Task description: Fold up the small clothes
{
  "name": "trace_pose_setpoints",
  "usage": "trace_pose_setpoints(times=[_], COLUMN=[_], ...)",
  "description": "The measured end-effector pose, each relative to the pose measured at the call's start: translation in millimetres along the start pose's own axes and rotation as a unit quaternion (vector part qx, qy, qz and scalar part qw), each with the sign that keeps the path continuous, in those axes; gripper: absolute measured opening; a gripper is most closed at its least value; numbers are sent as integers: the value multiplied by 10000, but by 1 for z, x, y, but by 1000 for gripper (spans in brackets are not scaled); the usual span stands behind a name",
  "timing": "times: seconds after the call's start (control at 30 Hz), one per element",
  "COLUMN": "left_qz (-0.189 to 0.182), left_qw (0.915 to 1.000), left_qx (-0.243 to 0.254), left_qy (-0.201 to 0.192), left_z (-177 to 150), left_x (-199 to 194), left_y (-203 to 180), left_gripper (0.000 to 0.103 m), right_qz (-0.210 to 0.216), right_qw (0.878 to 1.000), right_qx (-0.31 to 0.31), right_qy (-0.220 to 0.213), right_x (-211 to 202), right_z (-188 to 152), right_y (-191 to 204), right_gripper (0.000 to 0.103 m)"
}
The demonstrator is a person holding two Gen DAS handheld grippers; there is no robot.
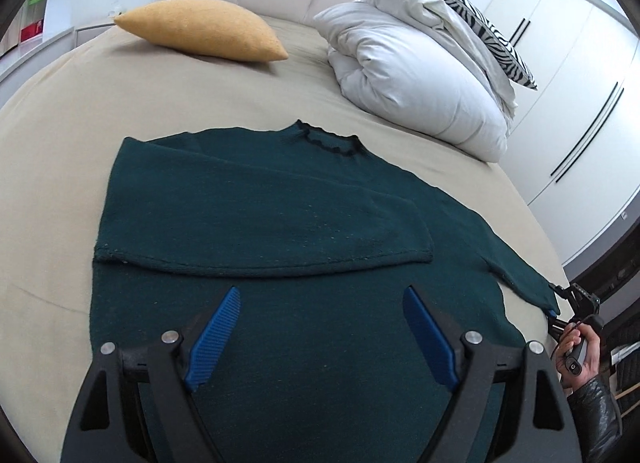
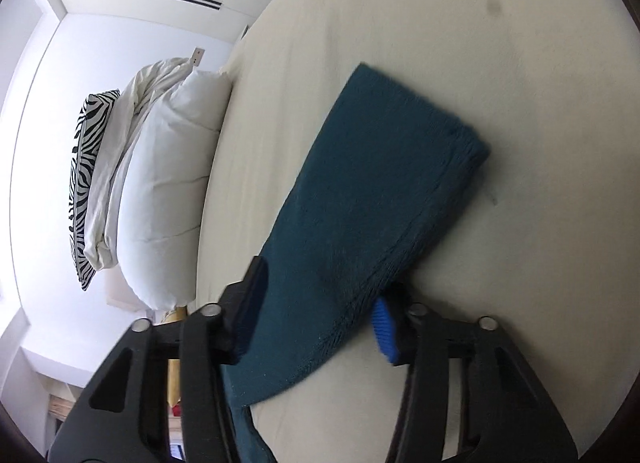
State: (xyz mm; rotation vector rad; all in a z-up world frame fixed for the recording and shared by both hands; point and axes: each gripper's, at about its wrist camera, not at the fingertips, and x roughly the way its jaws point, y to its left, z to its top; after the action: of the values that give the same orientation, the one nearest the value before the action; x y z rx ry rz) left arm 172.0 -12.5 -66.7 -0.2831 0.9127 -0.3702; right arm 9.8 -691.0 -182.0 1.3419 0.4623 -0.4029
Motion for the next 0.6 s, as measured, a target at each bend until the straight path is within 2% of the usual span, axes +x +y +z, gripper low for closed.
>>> trace_pose_setpoints(times=[0.07,0.17,0.3,0.33,0.47,0.6], left_qz=[-4,-22,-39,-46,-131,-195], left_qw=[10000,9999,9999,9998,9993,9983], left_qx=[-59,-111,-167,-192,-355,-541], left_qy=[-5,-8,-16,-20,-22,-101], left_z=[0,-1,-1,-1,2,10], left_x=[-1,-2,-3,-3,-5,-6], left_y=[4,8,11,11,19,31], left_gripper=[86,86,86,86,86,86], right_qz=[33,95,184,176,-125,-523], right_qw=[10000,9997,9985,9981,9976,9961], right_qx=[76,190,448,506,473,-67], right_qy=[-44,-74,-265,-310,-489,-708], right_x=[7,7,-1,-5,1,-1], right_z=[-3,-2,9,12,19,15], right_y=[-3,-11,-23,-27,-22,15], right_gripper=[40,29,24,20,10,7])
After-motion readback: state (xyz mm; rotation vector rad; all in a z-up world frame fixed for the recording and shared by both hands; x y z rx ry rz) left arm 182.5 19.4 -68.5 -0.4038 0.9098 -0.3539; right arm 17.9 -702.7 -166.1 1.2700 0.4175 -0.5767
